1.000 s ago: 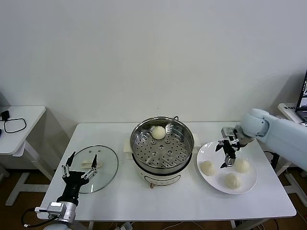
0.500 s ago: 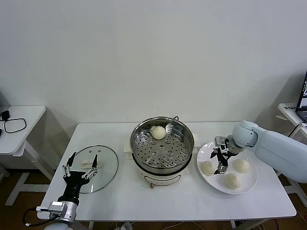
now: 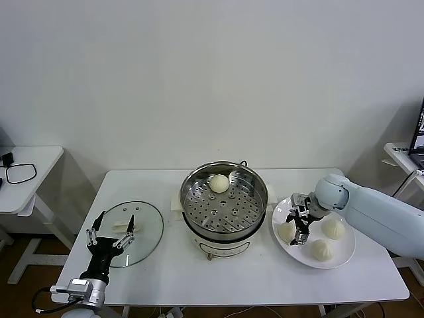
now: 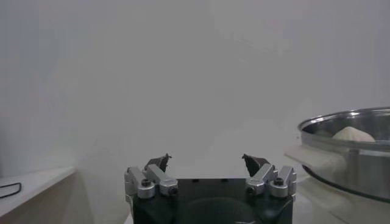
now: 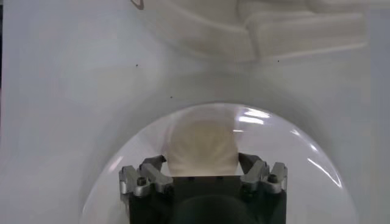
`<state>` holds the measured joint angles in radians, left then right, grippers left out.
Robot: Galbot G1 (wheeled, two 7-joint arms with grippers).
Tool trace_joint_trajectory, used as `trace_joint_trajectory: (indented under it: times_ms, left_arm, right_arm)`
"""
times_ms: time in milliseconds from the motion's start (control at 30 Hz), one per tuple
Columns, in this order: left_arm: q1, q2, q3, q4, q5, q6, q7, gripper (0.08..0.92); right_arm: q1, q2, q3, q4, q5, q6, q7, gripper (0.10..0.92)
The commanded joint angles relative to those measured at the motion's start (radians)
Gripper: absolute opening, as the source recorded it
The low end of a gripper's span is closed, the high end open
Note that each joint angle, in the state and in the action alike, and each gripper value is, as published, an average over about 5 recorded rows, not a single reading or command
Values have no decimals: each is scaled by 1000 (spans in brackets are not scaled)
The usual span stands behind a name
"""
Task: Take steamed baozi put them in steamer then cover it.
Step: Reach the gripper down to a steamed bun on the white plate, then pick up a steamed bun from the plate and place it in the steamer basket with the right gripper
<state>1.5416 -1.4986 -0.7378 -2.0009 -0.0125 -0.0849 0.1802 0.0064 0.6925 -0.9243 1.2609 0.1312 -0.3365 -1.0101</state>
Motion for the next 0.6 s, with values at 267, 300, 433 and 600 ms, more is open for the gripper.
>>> trace_joint_trajectory:
  times_ms: [267,300,433,600]
  left_arm:
    - [0,-2,3,-4,0,-2,-1,823]
    - [0,-3,3,-5,1,-2,-1,823]
    - [2,-3,3,-8,1,-2,-1,823]
    - [1,-1,3,-7,1,-2,-1,823]
  right_arm:
    - [-10,-14,22,12,0,-1,-3,674]
    - [-5,-20,22,18,5,-1,-5,672]
    - [60,-64,-17,64,48,-8,-21,670]
    - [211,-160,-110,181,150,-33,-38,670]
